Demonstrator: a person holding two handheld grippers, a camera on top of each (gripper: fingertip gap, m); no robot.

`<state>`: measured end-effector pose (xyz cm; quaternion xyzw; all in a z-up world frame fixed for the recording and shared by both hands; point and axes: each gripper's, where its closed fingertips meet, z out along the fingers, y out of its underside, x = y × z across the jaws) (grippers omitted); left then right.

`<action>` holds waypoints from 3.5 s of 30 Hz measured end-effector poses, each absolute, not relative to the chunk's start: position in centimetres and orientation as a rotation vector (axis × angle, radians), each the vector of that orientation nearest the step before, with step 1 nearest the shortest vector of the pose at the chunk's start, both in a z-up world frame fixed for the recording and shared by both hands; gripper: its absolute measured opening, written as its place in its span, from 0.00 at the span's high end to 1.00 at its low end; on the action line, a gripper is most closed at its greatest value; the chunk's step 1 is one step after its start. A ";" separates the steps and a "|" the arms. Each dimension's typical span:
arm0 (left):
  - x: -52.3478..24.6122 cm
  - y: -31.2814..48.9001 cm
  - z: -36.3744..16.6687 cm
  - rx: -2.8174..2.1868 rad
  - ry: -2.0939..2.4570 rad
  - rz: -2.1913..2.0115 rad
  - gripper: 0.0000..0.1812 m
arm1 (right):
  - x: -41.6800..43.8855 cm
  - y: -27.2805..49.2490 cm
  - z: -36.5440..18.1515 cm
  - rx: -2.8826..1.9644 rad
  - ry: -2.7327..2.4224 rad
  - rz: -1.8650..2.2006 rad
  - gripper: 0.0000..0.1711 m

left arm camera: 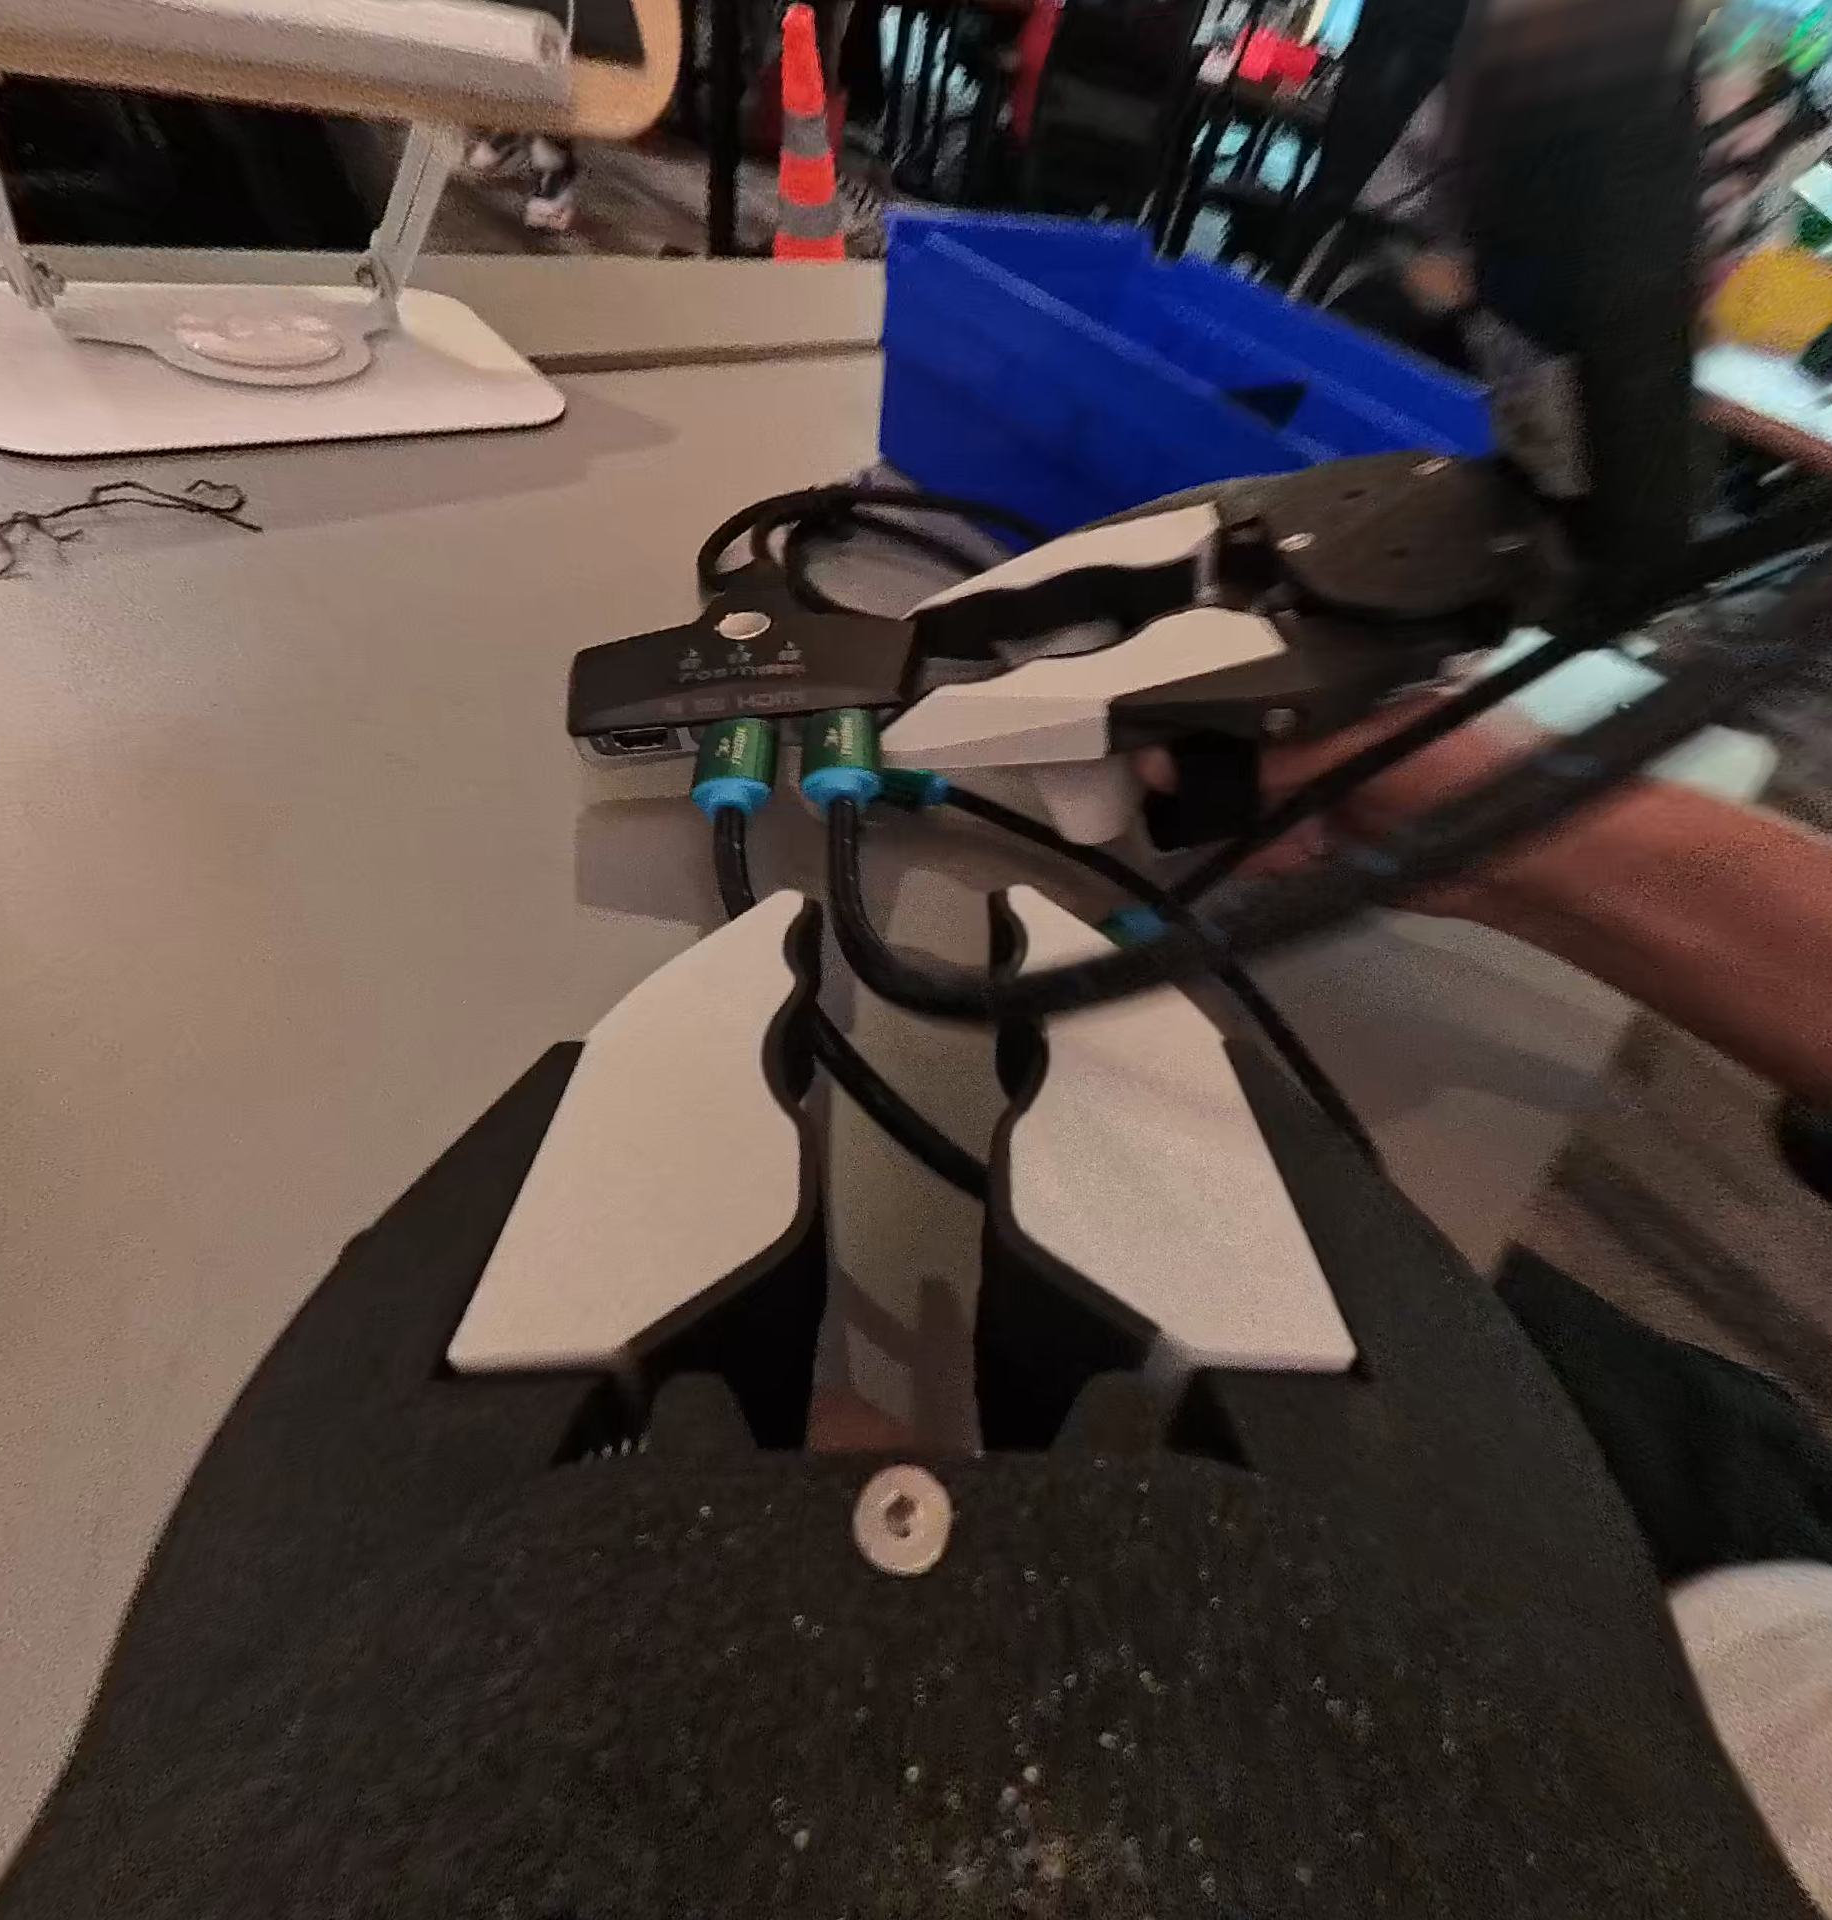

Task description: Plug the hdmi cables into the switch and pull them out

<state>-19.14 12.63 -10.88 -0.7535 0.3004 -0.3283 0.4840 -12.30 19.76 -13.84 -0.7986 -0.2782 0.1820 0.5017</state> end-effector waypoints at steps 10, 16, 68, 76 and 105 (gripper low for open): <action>-30.0 12.4 -10.0 -1.833 0.507 -0.856 0.85 | -11.6 19.6 -10.4 -1.838 -0.683 0.445 0.75; -30.7 13.2 -11.9 -1.879 0.631 -0.644 0.86 | -11.2 20.0 -2.0 -1.694 -0.810 0.247 0.75; -28.6 12.0 -11.9 -1.785 0.816 -0.490 0.88 | 21.4 27.3 -6.7 -2.251 -0.621 -1.041 1.00; -29.0 11.8 -11.9 -1.800 0.804 -0.512 0.88 | 33.8 21.6 -3.9 -2.176 0.220 0.010 0.70; -27.4 11.9 -13.6 -1.850 0.874 -0.521 0.88 | 20.9 25.0 4.6 -2.403 -0.352 -0.025 0.93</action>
